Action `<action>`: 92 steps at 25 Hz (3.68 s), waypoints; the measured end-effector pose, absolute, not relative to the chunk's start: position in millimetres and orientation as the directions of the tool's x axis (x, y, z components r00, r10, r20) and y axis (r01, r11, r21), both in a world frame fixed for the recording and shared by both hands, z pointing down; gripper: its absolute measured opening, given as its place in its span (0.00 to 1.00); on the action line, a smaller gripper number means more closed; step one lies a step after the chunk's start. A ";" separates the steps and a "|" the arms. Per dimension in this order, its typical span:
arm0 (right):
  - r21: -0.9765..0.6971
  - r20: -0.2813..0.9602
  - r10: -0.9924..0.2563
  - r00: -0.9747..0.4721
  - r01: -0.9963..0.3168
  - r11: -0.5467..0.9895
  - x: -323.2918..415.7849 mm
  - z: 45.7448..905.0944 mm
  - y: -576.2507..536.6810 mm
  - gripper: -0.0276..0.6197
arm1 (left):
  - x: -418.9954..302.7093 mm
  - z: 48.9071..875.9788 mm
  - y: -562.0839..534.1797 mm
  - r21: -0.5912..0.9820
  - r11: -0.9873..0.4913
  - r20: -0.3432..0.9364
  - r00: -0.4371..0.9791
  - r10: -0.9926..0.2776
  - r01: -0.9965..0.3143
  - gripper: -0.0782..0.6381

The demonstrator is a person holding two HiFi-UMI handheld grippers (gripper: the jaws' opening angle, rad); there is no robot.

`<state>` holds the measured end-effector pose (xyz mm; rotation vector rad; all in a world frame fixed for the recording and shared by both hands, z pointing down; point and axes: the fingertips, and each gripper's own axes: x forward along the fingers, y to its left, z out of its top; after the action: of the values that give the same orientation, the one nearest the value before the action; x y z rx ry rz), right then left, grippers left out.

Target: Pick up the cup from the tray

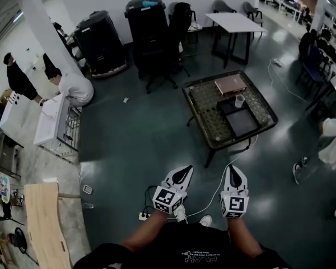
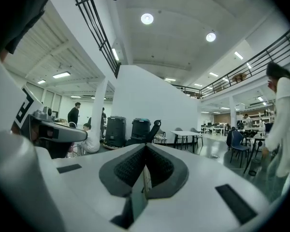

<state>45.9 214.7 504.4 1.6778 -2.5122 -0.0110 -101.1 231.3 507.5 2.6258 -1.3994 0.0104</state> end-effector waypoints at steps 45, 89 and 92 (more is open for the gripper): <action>0.029 0.166 -0.925 -0.341 -0.936 0.351 31.2 541.5 96.4 0.06 | -142.5 528.1 97.0 0.159 -0.559 0.127 0.578 -0.806 -0.814 0.12; -0.005 0.196 -0.916 -0.349 -0.935 0.355 101.3 562.4 -91.6 0.06 | -39.5 545.0 -99.8 0.158 -0.641 0.174 0.660 -0.731 -0.751 0.12; -0.004 0.198 -0.922 -0.332 -0.941 0.338 101.0 563.4 -111.4 0.06 | -38.2 545.9 -124.7 0.170 -0.651 0.172 0.673 -0.719 -0.739 0.12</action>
<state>101.0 -111.4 563.4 1.7117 -2.4346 0.1763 -38.2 -124.7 545.9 2.6621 -1.1785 0.1306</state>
